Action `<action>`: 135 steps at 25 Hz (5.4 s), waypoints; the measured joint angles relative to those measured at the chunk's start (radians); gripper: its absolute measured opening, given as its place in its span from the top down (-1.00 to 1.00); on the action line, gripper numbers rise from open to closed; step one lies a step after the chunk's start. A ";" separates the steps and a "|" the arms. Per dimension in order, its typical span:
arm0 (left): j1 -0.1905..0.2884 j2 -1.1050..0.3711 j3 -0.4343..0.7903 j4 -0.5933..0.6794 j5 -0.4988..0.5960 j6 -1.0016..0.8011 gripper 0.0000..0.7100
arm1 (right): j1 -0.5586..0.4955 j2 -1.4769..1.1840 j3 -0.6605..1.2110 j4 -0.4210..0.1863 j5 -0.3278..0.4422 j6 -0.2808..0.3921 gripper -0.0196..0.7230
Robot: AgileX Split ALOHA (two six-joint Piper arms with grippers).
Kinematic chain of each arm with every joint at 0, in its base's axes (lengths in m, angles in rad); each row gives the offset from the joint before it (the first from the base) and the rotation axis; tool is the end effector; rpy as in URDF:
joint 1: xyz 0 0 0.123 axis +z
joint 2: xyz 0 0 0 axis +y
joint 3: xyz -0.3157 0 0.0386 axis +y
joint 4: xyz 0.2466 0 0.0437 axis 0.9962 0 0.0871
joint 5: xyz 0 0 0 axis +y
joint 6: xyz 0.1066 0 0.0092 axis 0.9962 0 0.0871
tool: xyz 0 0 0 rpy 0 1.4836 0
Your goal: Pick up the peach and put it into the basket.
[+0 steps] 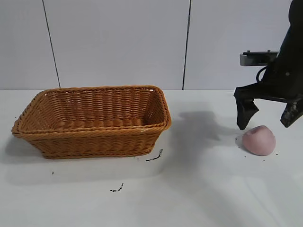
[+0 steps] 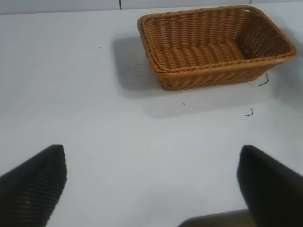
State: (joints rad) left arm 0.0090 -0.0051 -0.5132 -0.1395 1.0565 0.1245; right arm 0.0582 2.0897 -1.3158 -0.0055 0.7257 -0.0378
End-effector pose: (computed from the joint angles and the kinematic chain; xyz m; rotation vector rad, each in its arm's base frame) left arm -0.0275 -0.0132 0.2741 0.1239 2.0112 -0.0814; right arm 0.4131 0.0237 0.1312 -0.1488 2.9795 -0.0035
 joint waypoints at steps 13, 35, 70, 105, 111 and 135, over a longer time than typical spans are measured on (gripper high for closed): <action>0.000 0.000 0.000 0.000 0.000 0.000 -0.96 | 0.000 -0.032 -0.035 -0.016 0.049 0.000 0.98; 0.000 0.000 0.000 0.000 0.000 0.000 -0.96 | 0.317 0.030 -0.861 0.037 0.482 -0.015 0.98; 0.000 0.000 0.000 0.000 0.000 0.000 -0.96 | 0.581 0.272 -1.057 0.036 0.407 0.029 -0.91; 0.000 0.000 0.000 0.000 0.000 0.000 -0.96 | -0.046 -0.297 -0.537 0.048 0.484 -0.005 -0.92; 0.000 0.000 0.000 0.000 0.000 0.000 -0.96 | -0.046 -0.714 -0.091 0.047 0.485 -0.005 -0.92; 0.000 0.000 0.000 0.000 0.000 0.000 -0.96 | -0.046 -2.084 0.827 0.056 0.296 -0.023 -0.93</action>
State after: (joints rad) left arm 0.0090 -0.0051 -0.5132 -0.1395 1.0565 0.1245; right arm 0.0119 0.0055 -0.4890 0.0502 1.0222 -0.0607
